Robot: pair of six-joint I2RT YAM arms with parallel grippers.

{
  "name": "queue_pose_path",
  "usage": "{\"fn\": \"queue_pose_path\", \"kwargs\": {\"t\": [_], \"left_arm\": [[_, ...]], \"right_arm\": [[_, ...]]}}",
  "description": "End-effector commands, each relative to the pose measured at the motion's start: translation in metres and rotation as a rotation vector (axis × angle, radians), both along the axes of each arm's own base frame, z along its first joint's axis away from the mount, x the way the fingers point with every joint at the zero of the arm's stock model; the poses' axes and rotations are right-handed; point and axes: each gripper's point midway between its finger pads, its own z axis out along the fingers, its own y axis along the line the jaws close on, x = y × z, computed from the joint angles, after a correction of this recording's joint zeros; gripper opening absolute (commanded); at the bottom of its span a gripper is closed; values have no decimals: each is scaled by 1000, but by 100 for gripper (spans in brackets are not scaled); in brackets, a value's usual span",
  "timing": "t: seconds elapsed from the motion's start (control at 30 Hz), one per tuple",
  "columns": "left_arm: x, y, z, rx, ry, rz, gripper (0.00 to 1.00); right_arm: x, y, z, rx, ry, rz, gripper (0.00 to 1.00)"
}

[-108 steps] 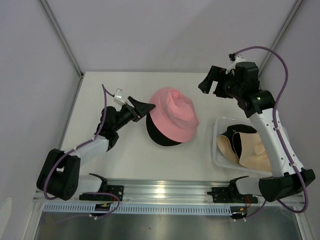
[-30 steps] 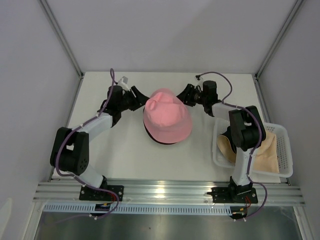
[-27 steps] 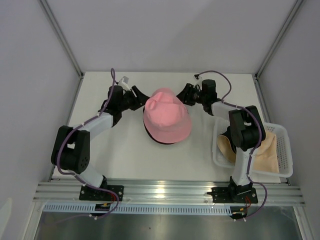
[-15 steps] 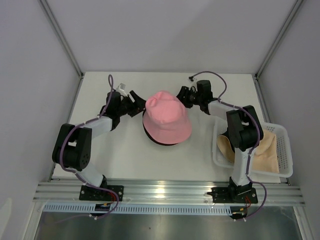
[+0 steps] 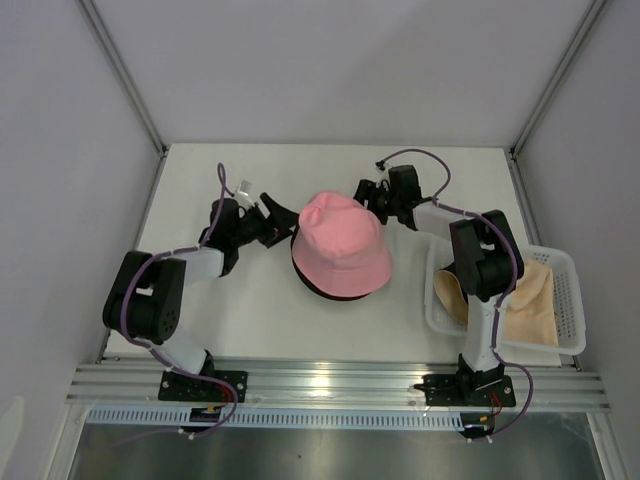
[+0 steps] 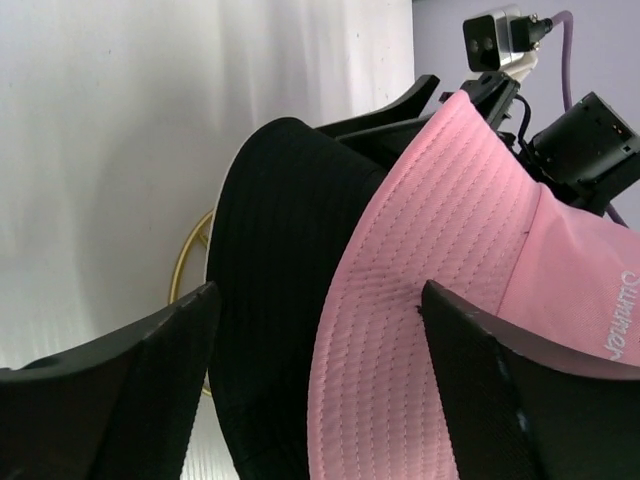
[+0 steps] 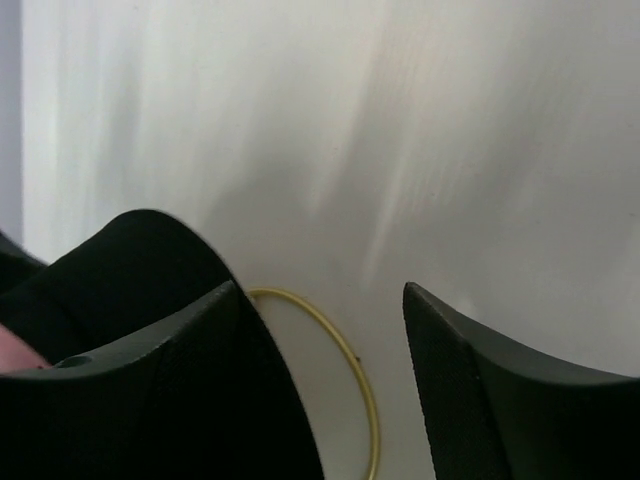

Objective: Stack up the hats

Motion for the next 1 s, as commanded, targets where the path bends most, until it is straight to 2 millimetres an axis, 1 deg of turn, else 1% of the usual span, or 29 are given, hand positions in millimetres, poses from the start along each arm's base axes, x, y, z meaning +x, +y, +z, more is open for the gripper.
{"fn": "queue_pose_path", "kwargs": {"t": [0.0,0.03,0.07,0.1,0.13,0.17,0.2,0.23,0.27,0.3,0.33,0.37,0.4,0.43,0.47,0.5,0.53,0.6,0.63,0.67,0.7,0.73,0.77,0.8,0.83,0.87,0.9,0.93,0.97], "left_arm": [[-7,3,22,-42,-46,7,86],[-6,9,20,-27,-43,27,86],[-9,13,23,-17,-45,39,86],[-11,20,16,7,-7,61,86],[-10,28,14,47,-15,87,87],[-13,32,22,69,-40,102,87],[-16,37,19,102,-13,113,87],[-15,43,21,152,-36,129,87],[-17,47,22,177,-36,139,87],[-20,51,32,213,-51,143,88],[-22,54,35,231,-54,153,88],[-21,62,36,264,-55,191,89],[-24,66,47,280,-79,209,92],[-28,72,47,316,-61,222,95],[-29,83,47,354,-51,270,100],[-32,88,59,369,-82,293,99],[-37,93,60,385,-67,307,99],[-43,98,69,399,-94,323,99],[-48,98,81,393,-125,324,100],[-53,98,83,397,-123,315,100],[-58,95,88,398,-141,288,99],[-62,94,93,398,-156,275,99],[-66,94,97,403,-157,263,100],[-69,93,98,411,-163,247,99],[-70,93,101,413,-173,245,99],[-72,94,103,415,-178,244,99],[-73,92,102,416,-181,230,100],[-73,91,102,416,-181,229,100],[-74,89,101,414,-183,220,99]], "right_arm": [[13,-10,15,-83,-59,-72,71],[12,-17,14,-114,-31,-90,75],[17,-27,17,-145,-27,-134,78],[24,-42,21,-159,-17,-176,80],[27,-52,36,-164,-11,-202,85],[31,-60,50,-157,-20,-217,87],[34,-69,63,-161,-32,-236,92],[37,-89,92,-182,-72,-282,95],[38,-100,108,-198,-99,-307,97],[32,-110,119,-232,-98,-329,99],[29,-128,150,-275,-168,-374,99],[27,-137,170,-296,-204,-407,99],[21,-148,182,-325,-221,-441,100],[7,-169,203,-375,-243,-514,99],[-1,-180,212,-393,-249,-552,99],[-15,-191,213,-423,-216,-582,100],[-31,-209,229,-437,-228,-646,99],[-54,-226,227,-469,-179,-698,100],[-76,-246,219,-544,-122,-750,99],[-96,-260,229,-548,-120,-811,99],[-120,-273,219,-595,-51,-845,99],[-135,-287,221,-621,-38,-915,99],[-155,-301,232,-599,-56,-982,100],[-168,-309,231,-578,-40,-1037,100],[-180,-318,217,-588,-11,-1079,99],[-189,-325,214,-569,-1,-1123,100],[-203,-348,214,-520,14,-1248,99],[-211,-354,194,-511,71,-1270,99],[-217,-362,186,-500,98,-1314,99]]}}
